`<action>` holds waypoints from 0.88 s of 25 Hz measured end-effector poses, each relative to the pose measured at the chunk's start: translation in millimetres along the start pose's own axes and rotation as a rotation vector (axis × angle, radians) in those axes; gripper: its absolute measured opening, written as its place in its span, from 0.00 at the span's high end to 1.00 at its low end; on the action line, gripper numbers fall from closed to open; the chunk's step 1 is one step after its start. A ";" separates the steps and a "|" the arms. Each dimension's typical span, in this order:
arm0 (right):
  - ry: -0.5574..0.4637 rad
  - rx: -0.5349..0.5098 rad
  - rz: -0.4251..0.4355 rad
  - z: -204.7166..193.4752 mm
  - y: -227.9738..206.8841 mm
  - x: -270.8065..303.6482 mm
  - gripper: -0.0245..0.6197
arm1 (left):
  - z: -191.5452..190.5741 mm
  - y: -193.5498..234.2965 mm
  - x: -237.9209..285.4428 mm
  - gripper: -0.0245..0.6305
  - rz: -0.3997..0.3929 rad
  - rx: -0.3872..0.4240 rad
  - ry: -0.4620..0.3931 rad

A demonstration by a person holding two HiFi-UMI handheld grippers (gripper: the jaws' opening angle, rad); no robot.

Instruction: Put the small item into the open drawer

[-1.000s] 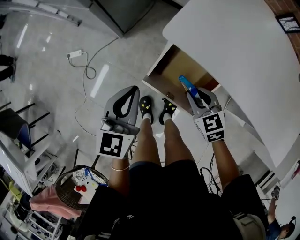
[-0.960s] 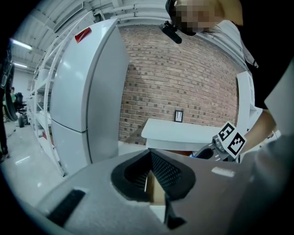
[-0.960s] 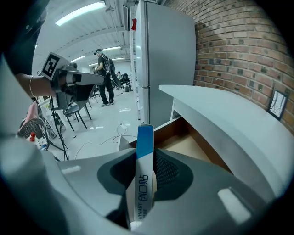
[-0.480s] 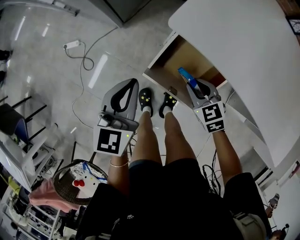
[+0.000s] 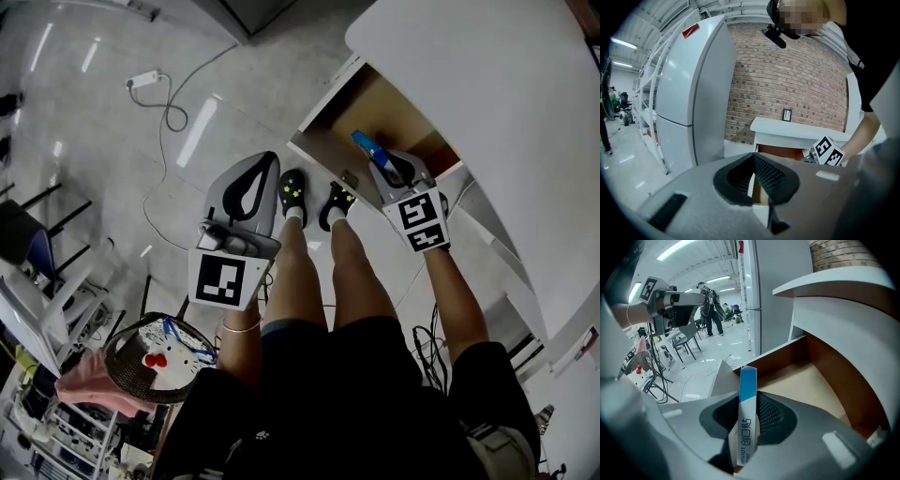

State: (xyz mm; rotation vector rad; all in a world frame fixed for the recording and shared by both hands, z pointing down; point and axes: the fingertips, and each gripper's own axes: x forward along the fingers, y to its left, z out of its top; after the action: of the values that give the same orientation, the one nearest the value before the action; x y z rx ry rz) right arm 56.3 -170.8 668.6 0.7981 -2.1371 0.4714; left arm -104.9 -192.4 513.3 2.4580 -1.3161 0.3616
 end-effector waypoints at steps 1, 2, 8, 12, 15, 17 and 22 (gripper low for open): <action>0.006 -0.002 0.004 -1.0 0.2 2.7 0.81 | -0.7 0.0 0.5 0.98 0.000 -0.005 -0.002; 0.014 -0.003 0.008 -2.5 0.4 5.5 0.81 | -1.2 -0.2 1.1 0.98 0.000 -0.010 -0.004; 0.054 -0.015 0.020 -15.6 -2.2 23.7 0.81 | -5.5 0.1 5.3 0.98 0.009 -0.020 -0.004; 0.082 -0.023 0.036 -21.2 -2.6 36.8 0.81 | -4.4 4.5 7.8 0.98 0.027 -0.032 -0.014; 0.107 -0.039 0.048 -26.7 0.1 47.7 0.81 | -6.1 7.0 7.8 0.98 0.031 -0.032 -0.018; 0.121 -0.043 0.054 -30.1 2.6 53.7 0.81 | -8.2 8.4 6.9 0.98 0.032 -0.033 -0.017; 0.154 -0.051 0.056 -37.5 7.3 61.8 0.81 | -12.5 9.6 0.9 0.98 0.041 -0.046 -0.014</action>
State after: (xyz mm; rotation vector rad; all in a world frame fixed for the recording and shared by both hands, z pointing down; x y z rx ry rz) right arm 41.7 -168.1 739.7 0.6529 -2.0242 0.4897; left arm -113.3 -193.0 526.7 2.4029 -1.3667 0.3214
